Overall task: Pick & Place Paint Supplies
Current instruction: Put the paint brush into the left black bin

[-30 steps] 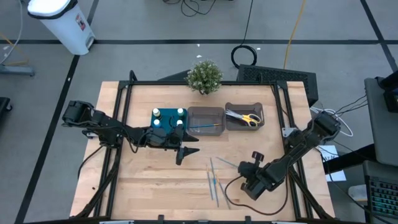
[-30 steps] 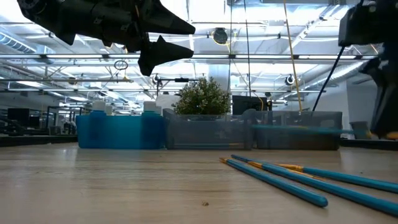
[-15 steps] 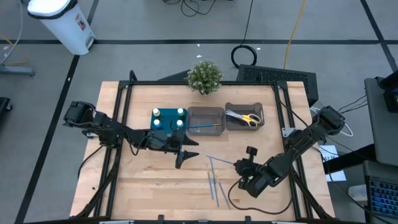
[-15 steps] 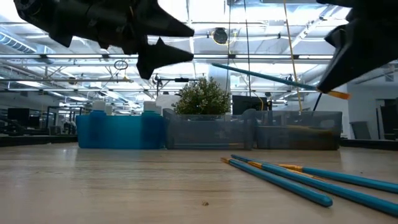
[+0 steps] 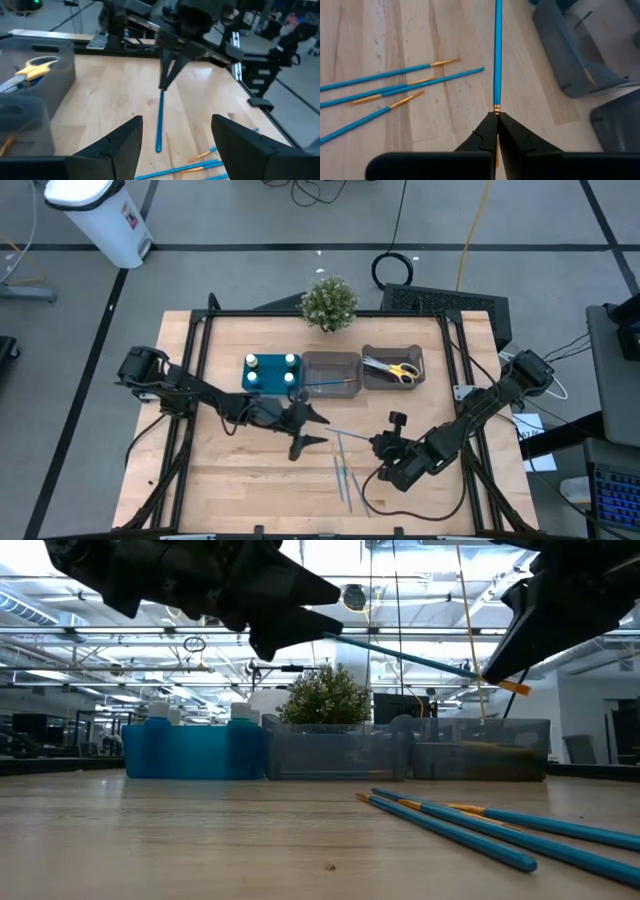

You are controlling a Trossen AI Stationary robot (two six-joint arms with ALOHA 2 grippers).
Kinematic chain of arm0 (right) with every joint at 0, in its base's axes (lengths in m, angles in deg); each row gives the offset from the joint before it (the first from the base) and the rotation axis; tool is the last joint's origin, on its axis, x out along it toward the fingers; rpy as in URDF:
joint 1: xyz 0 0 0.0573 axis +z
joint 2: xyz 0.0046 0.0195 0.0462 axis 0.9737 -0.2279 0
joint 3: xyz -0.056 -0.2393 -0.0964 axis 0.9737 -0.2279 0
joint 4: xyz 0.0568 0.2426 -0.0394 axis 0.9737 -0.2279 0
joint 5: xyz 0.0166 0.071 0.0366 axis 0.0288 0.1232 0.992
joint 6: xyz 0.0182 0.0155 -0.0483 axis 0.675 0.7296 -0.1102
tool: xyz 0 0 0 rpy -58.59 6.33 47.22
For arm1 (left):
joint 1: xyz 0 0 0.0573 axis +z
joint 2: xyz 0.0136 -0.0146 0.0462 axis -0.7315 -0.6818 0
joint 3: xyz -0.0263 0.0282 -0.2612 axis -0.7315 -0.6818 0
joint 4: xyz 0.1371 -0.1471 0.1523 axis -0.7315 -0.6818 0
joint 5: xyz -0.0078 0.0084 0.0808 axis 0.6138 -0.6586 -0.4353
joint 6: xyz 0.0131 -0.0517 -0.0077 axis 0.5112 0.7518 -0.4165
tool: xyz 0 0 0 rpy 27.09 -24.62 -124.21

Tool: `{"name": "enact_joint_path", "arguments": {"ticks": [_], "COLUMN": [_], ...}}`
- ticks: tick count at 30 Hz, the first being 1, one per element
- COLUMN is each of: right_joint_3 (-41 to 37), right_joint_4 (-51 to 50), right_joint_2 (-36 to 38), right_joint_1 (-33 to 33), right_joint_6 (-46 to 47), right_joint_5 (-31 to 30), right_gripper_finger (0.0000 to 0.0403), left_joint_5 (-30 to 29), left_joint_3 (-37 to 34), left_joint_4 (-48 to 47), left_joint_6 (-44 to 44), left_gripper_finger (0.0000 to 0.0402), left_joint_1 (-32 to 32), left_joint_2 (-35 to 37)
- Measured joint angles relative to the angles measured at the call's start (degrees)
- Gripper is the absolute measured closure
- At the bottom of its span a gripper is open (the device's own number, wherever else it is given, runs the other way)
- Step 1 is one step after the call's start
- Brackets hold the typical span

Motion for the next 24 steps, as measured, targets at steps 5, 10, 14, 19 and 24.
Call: {"name": "enact_joint_path", "arguments": {"ticks": [5,10,14,19,24], "right_joint_3": [-1.0,-3.0,-3.5,-3.5,-3.5], "right_joint_4": [2.9,7.4,8.7,9.0,9.0], "right_joint_2": [0.0,0.0,0.0,0.0,0.0], "right_joint_1": [0.1,0.1,0.1,0.1,0.1], "right_joint_6": [-1.7,-3.6,-4.7,-4.9,-4.9], "right_joint_5": [-1.9,-1.1,-1.0,-2.7,-2.8], "right_gripper_finger": [0.0403,0.0403,0.0403,0.0403,0.0403], "left_joint_5": [0.9,0.6,0.5,0.5,0.5], "left_joint_3": [1.6,2.0,2.0,2.0,2.0], "left_joint_4": [-0.3,-0.1,-0.2,-1.0,-1.5], "left_joint_6": [-3.7,-4.7,-4.9,-5.1,-5.1], "left_gripper_finger": [0.0156,0.0156,0.0156,0.0156,0.0156], "left_joint_1": [-0.3,-0.3,-0.2,-0.2,-0.2], "left_joint_2": [-2.4,-2.9,-2.9,-2.9,-2.9]}}
